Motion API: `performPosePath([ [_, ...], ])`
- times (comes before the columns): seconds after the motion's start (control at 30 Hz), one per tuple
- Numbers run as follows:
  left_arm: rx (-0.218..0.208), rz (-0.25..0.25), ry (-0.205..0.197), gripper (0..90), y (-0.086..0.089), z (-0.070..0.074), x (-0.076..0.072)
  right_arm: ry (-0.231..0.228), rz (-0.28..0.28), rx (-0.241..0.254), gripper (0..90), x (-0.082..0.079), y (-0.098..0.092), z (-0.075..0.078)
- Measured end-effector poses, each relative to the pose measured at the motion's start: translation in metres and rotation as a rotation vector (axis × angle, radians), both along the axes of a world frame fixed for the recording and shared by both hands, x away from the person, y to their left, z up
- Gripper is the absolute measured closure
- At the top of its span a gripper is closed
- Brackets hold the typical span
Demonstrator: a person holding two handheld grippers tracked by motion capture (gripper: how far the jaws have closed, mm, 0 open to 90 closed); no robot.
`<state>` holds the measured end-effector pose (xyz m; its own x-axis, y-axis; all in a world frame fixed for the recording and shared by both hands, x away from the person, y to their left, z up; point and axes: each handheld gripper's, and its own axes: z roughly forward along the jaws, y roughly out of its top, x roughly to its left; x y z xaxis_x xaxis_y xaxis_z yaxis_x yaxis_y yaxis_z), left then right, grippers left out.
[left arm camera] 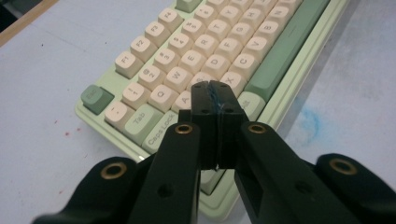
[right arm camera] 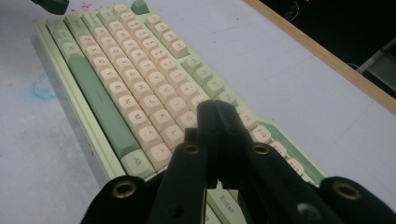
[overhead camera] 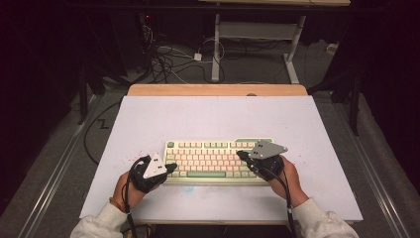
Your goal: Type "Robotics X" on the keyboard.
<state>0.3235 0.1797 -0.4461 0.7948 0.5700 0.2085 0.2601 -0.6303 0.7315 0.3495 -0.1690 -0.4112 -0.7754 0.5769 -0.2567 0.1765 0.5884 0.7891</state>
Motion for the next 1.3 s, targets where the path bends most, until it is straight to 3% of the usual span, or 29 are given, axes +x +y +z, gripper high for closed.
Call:
performPosePath([
  [0.27, -0.02, -0.027, 0.013, 87.3, -0.012, 0.005, 0.007, -0.003, -0.009, -0.001, 90.0, -0.005, -0.01, 0.001],
  [0.47, -0.012, -0.052, 0.033, 87.2, -0.024, 0.003, 0.011, 0.0, -0.012, 0.0, 90.0, -0.009, -0.016, 0.002],
  [1.3, 0.052, -0.098, 0.073, 87.2, -0.056, -0.007, 0.029, 0.016, -0.016, -0.018, 90.0, -0.014, -0.027, -0.002],
])
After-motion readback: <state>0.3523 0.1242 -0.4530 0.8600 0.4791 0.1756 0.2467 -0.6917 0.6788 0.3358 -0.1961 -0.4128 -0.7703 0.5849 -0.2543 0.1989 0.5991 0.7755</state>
